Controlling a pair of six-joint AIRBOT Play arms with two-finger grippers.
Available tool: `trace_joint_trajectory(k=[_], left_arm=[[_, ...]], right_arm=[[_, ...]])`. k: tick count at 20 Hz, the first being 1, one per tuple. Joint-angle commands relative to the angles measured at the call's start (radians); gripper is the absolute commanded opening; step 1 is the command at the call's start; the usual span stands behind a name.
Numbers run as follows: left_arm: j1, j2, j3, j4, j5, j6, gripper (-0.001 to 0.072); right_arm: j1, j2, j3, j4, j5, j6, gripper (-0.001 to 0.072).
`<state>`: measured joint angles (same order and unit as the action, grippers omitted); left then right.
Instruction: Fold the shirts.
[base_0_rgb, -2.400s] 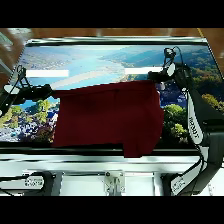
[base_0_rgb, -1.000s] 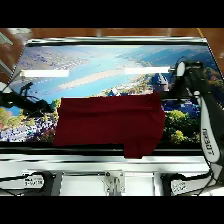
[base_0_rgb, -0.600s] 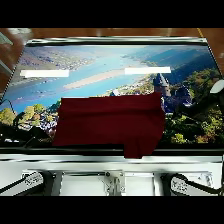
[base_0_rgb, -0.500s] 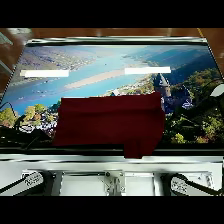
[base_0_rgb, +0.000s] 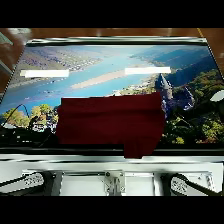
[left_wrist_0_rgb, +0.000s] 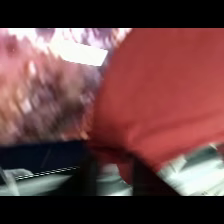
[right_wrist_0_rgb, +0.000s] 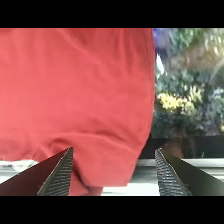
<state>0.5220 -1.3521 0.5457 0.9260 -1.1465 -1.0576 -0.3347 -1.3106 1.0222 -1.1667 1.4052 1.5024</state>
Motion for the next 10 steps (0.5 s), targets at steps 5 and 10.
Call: trace_joint_trajectory(k=[5,10], left_arm=[[-0.028,0.003,0.002,-0.037,-0.01,-0.001,0.0039],[-0.028,0.097,0.002,-0.037,-0.035,-0.01,0.0039]], right_arm=[[0.0,0.002,-0.144,-0.048,0.049,-0.023,0.0628],[0.109,0.002,-0.366,0.036,-0.107,-0.039,0.0615]])
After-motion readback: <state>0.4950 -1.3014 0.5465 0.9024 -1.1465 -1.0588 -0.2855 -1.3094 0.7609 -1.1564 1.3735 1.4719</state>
